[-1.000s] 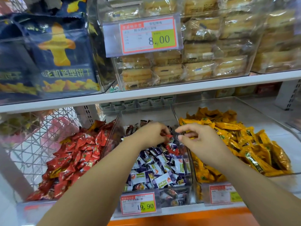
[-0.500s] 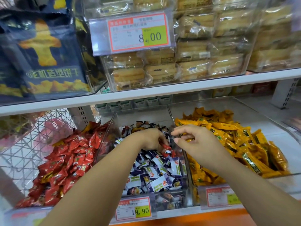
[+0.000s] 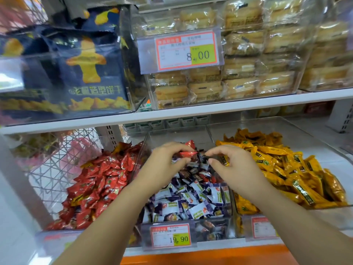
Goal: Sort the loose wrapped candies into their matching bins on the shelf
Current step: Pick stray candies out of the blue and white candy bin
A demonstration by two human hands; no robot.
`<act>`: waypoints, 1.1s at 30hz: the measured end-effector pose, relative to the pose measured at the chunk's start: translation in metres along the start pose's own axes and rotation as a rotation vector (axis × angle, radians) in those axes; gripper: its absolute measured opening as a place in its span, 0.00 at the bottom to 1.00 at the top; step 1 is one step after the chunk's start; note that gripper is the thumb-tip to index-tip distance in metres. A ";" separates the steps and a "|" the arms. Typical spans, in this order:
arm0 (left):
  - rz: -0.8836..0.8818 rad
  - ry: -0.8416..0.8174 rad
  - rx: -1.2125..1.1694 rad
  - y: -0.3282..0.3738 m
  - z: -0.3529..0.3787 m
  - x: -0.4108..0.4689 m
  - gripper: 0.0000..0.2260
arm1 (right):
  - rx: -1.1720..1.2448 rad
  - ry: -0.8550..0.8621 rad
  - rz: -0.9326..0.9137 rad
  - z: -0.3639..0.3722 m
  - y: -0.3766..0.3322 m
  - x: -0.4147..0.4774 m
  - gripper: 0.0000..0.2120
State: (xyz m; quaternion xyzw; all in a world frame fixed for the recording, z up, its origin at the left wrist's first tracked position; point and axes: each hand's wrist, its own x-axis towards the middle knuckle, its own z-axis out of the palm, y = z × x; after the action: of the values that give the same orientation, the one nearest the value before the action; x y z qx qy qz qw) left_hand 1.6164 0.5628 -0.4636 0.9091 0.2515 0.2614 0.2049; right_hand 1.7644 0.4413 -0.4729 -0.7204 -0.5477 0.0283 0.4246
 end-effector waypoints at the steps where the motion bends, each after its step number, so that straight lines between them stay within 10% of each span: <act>1: -0.003 0.075 0.000 -0.003 -0.009 -0.010 0.11 | -0.005 -0.008 -0.012 0.002 -0.004 -0.001 0.07; 7: -0.211 0.447 0.258 -0.049 -0.065 -0.067 0.11 | -0.012 -0.008 -0.007 0.010 -0.019 -0.002 0.07; 16: -0.422 0.159 0.301 -0.089 -0.061 -0.083 0.16 | -0.193 -0.153 0.041 0.029 -0.032 0.030 0.14; 24: -0.381 0.166 0.174 -0.095 -0.059 -0.071 0.14 | -0.650 -0.730 0.142 0.064 -0.014 0.111 0.19; 33: -0.396 0.182 0.157 -0.091 -0.059 -0.069 0.13 | -0.773 -0.713 0.018 0.085 0.004 0.129 0.10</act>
State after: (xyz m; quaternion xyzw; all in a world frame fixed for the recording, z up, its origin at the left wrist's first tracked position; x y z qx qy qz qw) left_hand 1.4995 0.6095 -0.4895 0.8279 0.4618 0.2766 0.1575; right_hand 1.7759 0.5954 -0.4742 -0.7748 -0.6224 0.0711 -0.0850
